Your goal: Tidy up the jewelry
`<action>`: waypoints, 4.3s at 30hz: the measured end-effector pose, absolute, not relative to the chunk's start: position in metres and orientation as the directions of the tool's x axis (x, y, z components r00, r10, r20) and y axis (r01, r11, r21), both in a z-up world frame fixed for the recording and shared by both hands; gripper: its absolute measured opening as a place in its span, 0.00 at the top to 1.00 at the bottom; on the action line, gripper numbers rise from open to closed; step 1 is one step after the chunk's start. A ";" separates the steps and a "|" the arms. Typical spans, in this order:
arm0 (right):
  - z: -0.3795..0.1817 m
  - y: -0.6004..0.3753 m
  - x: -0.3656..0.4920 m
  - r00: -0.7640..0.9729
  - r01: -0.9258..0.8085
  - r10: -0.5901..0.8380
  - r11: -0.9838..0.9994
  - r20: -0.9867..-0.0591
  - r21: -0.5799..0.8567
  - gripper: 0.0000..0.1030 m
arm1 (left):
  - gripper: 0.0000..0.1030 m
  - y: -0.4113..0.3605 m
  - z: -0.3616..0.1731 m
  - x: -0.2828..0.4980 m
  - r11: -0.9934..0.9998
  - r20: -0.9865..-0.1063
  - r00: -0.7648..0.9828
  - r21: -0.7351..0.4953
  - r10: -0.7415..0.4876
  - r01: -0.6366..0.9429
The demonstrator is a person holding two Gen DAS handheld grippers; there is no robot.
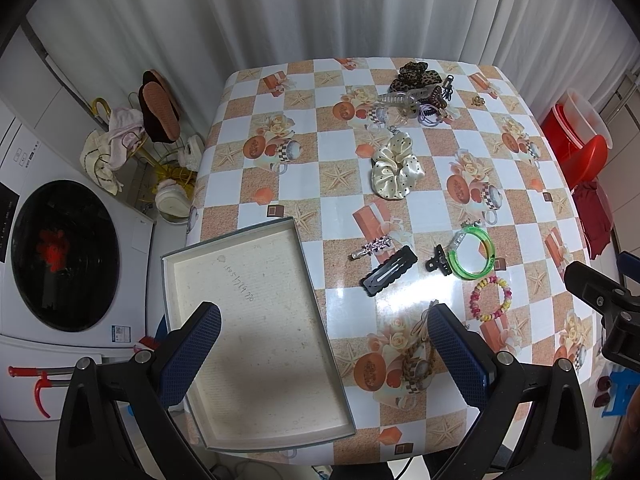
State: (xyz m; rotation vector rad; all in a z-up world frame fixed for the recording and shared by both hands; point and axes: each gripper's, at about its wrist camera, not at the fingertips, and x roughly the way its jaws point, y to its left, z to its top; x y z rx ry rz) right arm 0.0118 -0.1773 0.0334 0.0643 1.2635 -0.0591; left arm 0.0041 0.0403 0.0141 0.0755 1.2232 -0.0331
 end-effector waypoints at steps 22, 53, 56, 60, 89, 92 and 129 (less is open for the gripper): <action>0.031 -0.179 0.013 0.299 0.080 -0.007 0.997 -0.954 0.017 0.00 | 0.00 0.042 0.013 0.005 0.997 -0.943 0.332 0.042 0.017 0.067; -0.113 -0.227 0.075 0.106 0.147 0.017 0.989 -0.994 0.033 0.00 | 0.00 -0.032 -0.097 0.153 0.996 -0.968 0.244 -0.033 -0.053 0.085; -0.128 -0.229 0.081 0.096 0.147 0.024 0.988 -0.995 0.038 0.01 | 0.00 -0.044 -0.111 0.171 0.996 -0.969 0.241 -0.036 -0.055 0.079; -0.145 -0.229 0.087 0.089 0.130 0.024 0.991 -0.996 0.036 0.06 | 0.00 -0.060 -0.128 0.190 0.996 -0.968 0.243 -0.033 -0.053 0.086; -0.168 -0.199 0.087 0.161 0.044 0.021 0.999 -0.987 0.029 0.93 | 0.75 -0.084 -0.138 0.201 0.987 -0.954 0.286 -0.045 -0.089 0.155; -0.155 -0.214 0.088 0.175 0.066 0.041 0.996 -0.984 0.053 0.93 | 0.75 -0.073 -0.122 0.188 0.985 -0.947 0.304 -0.056 -0.104 0.162; -0.096 0.021 0.087 0.123 -0.252 0.261 0.941 -0.957 0.224 0.93 | 0.75 0.181 -0.117 0.005 0.975 -0.970 0.231 0.029 0.081 -0.221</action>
